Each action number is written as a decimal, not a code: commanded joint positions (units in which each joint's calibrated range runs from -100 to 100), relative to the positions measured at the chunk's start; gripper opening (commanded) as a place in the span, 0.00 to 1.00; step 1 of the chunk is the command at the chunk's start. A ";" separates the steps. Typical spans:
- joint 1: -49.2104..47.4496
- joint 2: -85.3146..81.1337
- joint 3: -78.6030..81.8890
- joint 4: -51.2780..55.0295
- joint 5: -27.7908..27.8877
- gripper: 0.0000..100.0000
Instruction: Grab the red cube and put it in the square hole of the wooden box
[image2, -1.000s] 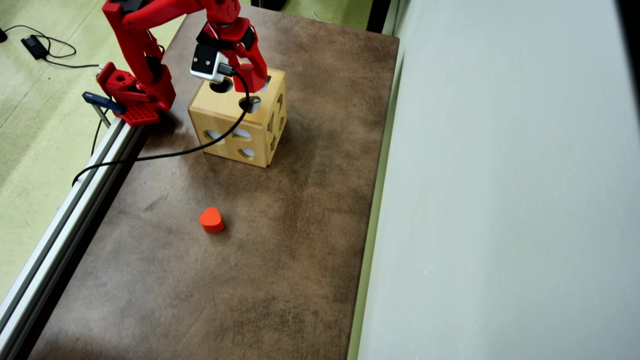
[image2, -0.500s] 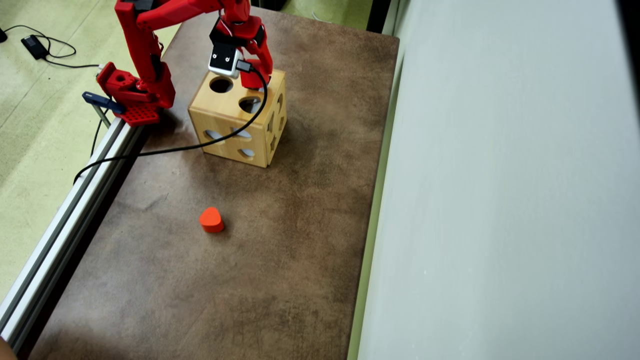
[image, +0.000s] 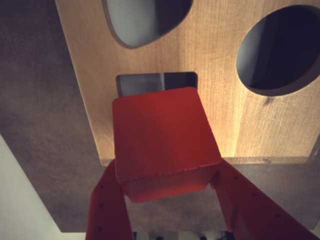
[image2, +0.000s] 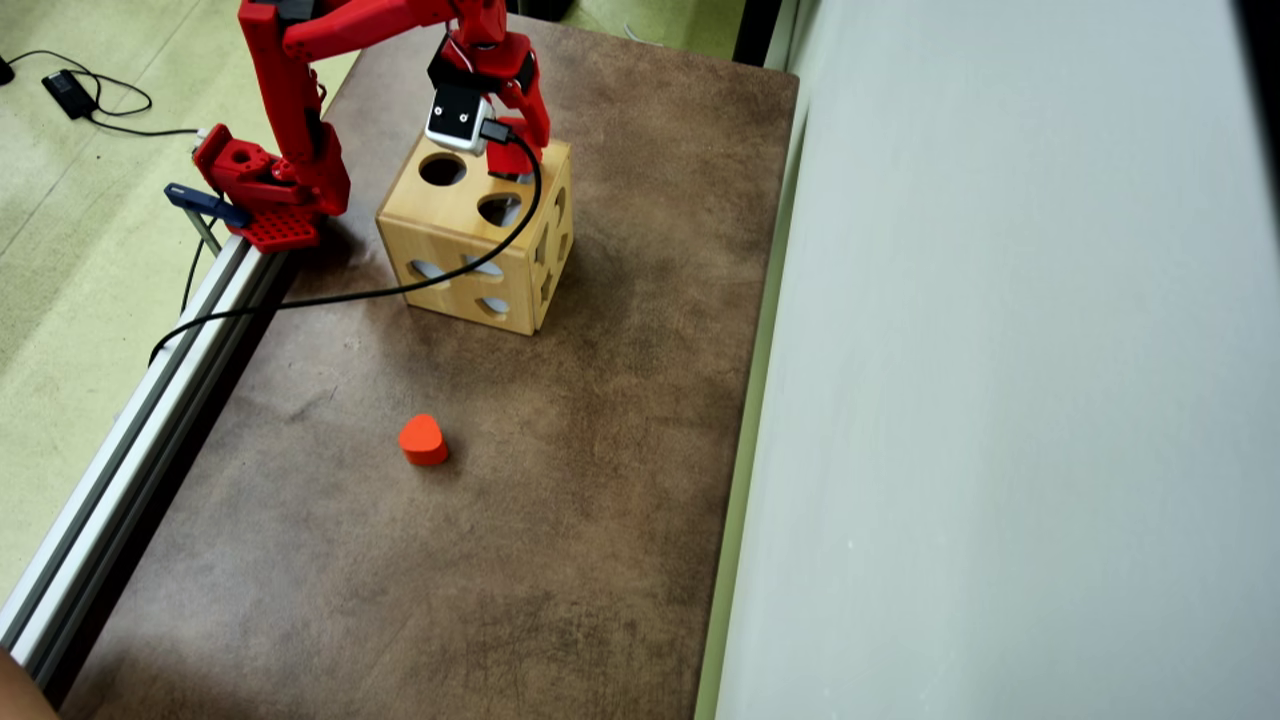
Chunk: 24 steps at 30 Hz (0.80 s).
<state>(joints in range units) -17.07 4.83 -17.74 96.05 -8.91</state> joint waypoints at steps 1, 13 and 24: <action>-0.54 -0.29 -2.56 -0.87 -0.15 0.05; -0.61 -0.37 -2.11 -0.07 -0.15 0.19; -0.91 -0.37 -1.94 0.09 -1.27 0.24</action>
<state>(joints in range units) -17.28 4.83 -17.74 96.05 -9.06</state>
